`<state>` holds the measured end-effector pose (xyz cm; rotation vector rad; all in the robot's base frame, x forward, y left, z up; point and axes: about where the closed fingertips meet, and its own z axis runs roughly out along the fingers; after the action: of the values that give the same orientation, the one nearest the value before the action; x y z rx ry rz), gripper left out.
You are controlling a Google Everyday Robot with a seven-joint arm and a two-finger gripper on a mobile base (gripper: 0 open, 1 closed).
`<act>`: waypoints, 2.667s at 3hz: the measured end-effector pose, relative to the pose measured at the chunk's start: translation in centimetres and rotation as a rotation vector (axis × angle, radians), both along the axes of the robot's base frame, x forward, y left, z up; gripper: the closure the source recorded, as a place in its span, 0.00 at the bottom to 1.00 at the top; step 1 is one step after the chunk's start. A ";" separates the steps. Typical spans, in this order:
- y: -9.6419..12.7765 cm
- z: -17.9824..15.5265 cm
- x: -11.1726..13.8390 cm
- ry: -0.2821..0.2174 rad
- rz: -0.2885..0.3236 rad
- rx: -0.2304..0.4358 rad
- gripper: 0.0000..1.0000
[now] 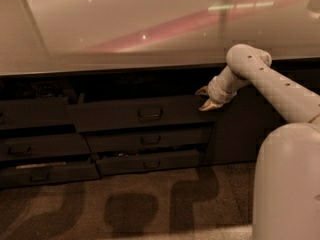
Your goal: Open top drawer
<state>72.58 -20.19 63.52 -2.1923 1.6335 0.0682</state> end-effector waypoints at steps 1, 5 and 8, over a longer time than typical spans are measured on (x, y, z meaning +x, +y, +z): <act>0.0 0.3 0.0 0.000 0.000 0.000 1.00; -0.2 0.2 -1.6 0.001 0.015 0.002 1.00; -0.3 -0.2 -3.2 -0.003 0.036 0.004 1.00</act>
Offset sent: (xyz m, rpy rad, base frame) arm -0.3104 -0.0411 -0.2184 0.0479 0.0142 0.2696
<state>69.39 -20.48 63.37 -2.2175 1.5914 0.0781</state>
